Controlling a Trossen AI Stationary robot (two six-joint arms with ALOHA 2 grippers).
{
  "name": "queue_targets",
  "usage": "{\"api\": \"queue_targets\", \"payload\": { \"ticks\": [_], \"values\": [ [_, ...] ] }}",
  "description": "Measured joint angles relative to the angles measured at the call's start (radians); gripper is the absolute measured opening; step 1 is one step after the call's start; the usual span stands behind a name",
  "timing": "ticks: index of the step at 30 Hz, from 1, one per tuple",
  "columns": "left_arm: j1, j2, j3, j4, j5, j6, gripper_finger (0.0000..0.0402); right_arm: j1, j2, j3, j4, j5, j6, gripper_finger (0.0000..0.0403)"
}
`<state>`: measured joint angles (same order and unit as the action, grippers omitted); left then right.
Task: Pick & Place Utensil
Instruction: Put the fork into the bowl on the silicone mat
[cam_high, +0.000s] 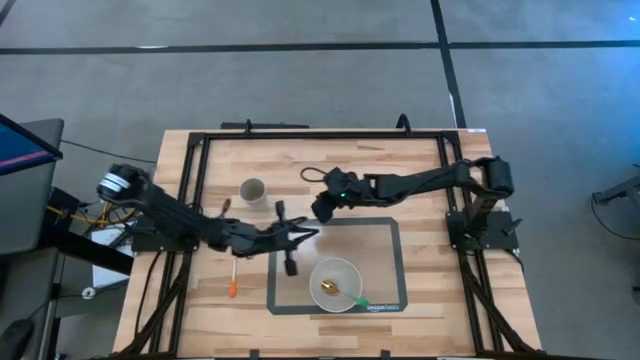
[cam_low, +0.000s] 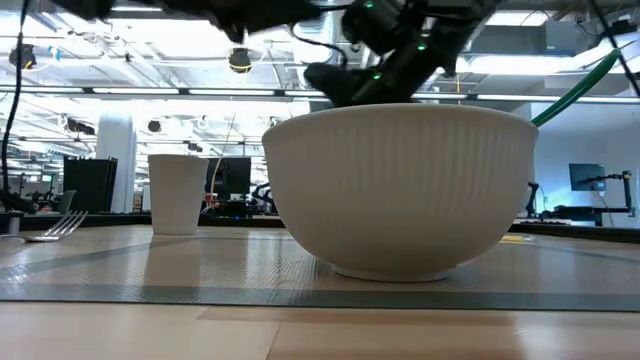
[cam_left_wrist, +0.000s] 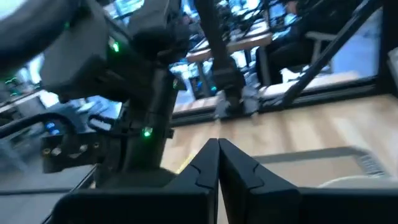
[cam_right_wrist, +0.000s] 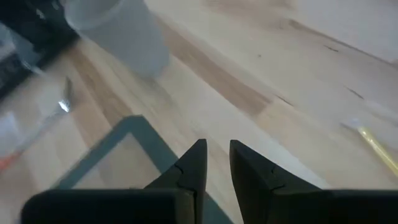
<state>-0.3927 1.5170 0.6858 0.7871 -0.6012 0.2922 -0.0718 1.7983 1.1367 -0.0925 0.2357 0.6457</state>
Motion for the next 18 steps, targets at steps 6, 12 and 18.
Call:
{"api": "queue_targets", "payload": {
  "ticks": [6,12,18],
  "values": [
    [0.048,0.134,0.039,0.045,-0.003,-0.002,0.0005,0.007,0.075,0.111,-0.055,0.024,-0.029,0.0063],
    [0.045,0.136,0.025,0.034,-0.116,-0.065,0.0004,0.017,0.082,0.123,-0.074,0.038,-0.034,0.0063],
    [0.038,0.125,0.001,0.007,-0.163,-0.17,0.0004,0.027,0.065,0.123,-0.088,0.044,-0.027,0.0063]
  ]
}}
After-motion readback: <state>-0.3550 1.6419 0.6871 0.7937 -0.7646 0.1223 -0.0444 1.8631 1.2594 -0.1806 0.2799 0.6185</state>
